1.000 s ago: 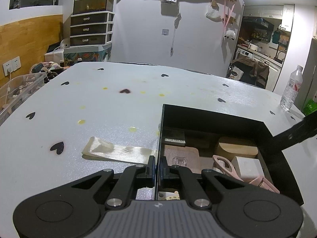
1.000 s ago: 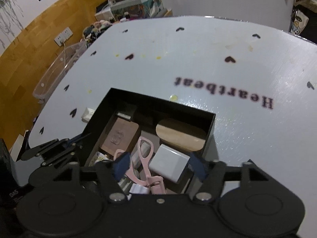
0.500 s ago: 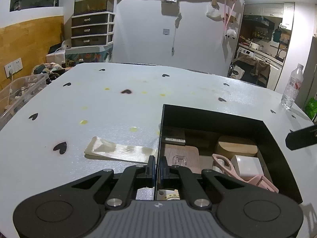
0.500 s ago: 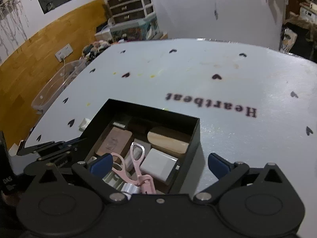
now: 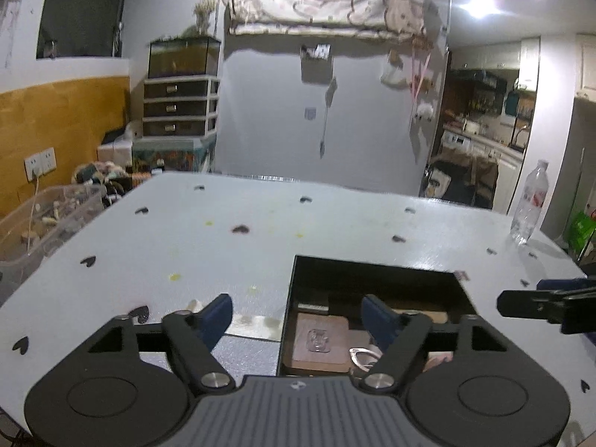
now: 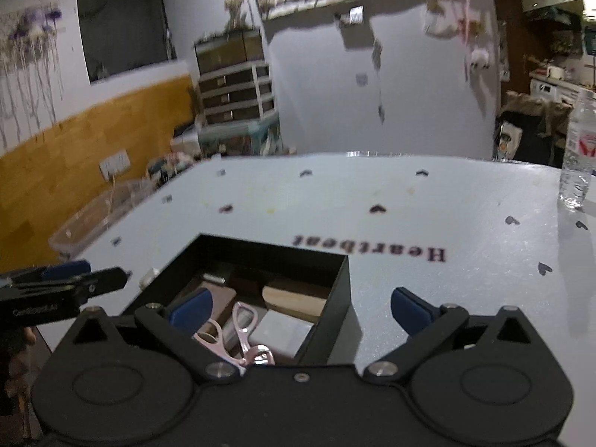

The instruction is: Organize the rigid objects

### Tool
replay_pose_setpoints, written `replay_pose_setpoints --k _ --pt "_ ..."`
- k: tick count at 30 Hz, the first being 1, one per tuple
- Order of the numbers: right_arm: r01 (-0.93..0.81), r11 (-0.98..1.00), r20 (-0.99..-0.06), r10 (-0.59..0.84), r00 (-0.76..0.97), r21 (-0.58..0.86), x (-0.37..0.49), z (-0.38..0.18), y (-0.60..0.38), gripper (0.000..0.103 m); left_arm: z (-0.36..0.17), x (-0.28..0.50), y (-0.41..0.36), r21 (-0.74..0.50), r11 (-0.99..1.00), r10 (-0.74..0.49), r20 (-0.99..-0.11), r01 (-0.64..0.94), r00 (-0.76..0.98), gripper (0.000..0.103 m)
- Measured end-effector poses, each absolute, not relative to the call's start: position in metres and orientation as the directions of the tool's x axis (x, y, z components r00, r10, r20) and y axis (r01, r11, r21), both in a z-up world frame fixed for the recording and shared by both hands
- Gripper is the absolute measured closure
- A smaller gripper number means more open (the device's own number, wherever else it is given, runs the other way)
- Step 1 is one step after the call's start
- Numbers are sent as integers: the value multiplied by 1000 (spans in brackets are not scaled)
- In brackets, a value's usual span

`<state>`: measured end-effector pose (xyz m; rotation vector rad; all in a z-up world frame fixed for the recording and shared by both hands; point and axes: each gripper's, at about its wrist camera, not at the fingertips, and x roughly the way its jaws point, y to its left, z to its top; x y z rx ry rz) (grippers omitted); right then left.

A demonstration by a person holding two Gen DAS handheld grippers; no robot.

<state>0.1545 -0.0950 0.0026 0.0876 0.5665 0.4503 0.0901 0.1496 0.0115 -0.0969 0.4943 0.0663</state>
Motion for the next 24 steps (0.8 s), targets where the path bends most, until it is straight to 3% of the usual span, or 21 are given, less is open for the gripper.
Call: replay_pose_setpoints --k 13,24 --pt "-324 936 -392 352 850 138 75 -6 -114 0 17 12 118 -52 995 59 -380 -85 923 1" --pt "-271 958 -351 288 891 98 16 -8 -129 0 11 -31 101 -30 997 52 -329 -66 943 0"
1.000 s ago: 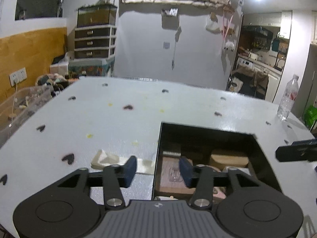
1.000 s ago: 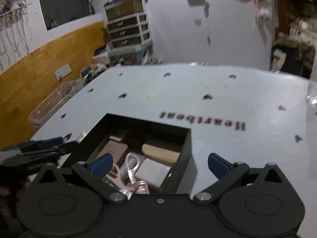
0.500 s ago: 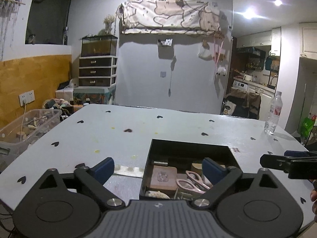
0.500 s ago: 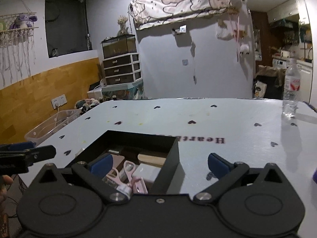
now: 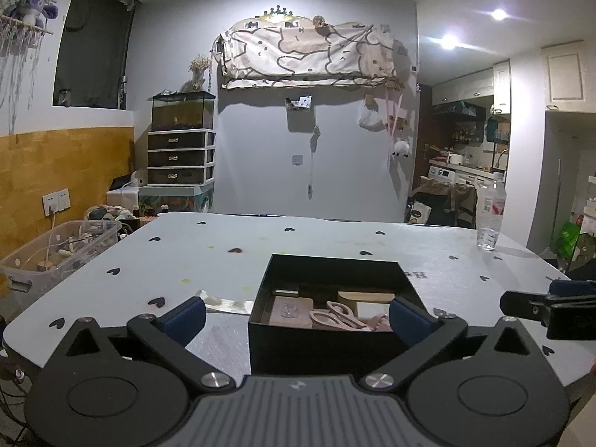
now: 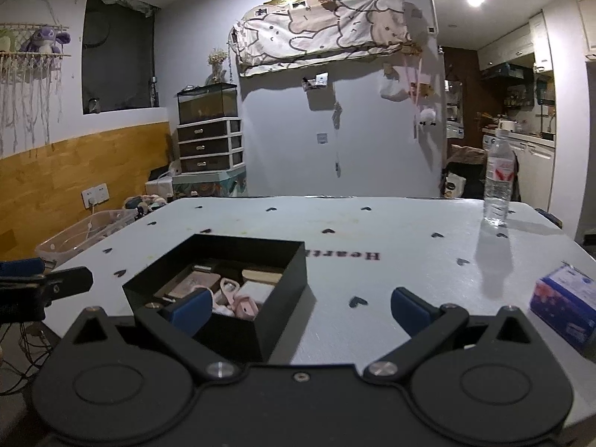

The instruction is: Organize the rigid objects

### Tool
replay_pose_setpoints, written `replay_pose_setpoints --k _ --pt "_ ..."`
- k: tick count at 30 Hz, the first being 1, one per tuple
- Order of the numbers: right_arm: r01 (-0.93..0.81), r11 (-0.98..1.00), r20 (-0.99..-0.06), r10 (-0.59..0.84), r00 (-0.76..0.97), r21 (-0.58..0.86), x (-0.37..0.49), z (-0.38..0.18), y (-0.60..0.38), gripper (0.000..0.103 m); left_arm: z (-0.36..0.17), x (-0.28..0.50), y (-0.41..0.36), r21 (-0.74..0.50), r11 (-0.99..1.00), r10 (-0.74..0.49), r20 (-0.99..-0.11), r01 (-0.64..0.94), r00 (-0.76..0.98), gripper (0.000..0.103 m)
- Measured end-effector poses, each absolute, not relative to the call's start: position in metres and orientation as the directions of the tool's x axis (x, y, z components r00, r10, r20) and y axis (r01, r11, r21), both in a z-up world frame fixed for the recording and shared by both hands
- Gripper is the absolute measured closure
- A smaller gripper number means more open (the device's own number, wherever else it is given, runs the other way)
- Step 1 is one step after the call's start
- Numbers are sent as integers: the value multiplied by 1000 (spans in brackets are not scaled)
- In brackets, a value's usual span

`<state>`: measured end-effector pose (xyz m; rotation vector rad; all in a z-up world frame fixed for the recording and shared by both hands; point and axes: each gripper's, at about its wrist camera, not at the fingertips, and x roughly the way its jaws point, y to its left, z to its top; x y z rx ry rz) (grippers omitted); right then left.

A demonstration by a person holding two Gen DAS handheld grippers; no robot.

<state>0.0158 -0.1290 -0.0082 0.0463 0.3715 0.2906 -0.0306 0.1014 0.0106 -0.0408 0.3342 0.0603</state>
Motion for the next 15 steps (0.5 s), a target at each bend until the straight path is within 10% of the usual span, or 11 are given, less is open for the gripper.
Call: replay_pose_setpoints --k 15 --pt "-244 965 -351 262 899 97 -4 -10 -137 0 5 -38 95 -23 999 26 -335 -36 942 0"
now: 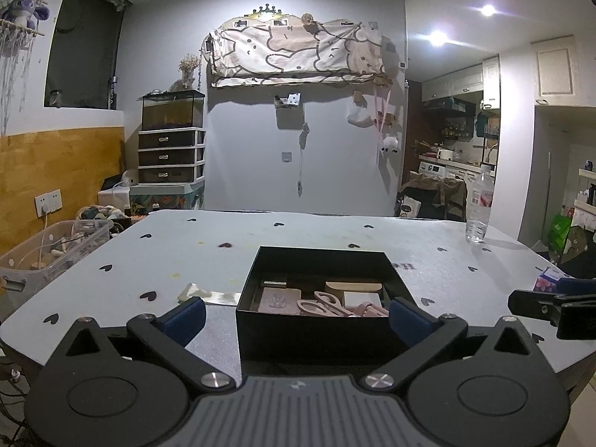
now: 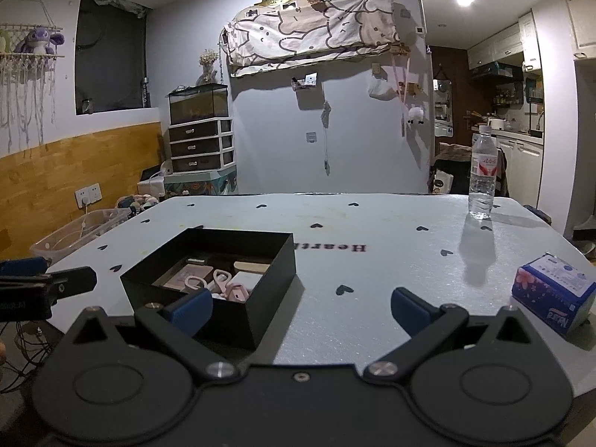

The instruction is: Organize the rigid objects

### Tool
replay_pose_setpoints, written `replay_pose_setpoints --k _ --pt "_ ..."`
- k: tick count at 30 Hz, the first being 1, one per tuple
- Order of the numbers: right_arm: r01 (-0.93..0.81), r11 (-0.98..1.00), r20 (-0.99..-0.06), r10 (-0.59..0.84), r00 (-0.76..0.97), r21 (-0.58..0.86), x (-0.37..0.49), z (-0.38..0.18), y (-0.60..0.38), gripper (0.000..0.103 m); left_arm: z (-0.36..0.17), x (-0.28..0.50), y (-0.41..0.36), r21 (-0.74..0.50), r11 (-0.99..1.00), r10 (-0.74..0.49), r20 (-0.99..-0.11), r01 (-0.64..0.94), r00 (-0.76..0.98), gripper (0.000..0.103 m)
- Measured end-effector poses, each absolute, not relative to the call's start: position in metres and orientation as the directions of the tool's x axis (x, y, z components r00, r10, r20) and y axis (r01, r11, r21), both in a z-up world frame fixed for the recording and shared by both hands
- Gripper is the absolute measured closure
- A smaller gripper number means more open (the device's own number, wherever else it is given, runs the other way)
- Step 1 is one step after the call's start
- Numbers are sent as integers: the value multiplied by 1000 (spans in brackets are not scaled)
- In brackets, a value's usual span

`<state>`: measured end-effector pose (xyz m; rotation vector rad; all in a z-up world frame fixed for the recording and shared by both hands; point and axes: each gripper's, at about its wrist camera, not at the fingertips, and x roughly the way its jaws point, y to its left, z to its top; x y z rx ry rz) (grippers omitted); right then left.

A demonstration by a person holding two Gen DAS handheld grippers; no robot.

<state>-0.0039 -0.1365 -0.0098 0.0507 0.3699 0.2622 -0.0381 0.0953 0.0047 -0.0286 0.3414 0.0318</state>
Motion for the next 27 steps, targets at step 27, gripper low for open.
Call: replay_pose_setpoints --k 27 --pt "-244 965 -347 263 900 98 -8 -8 -136 0 4 -41 98 -20 999 31 -334 -40 942 0"
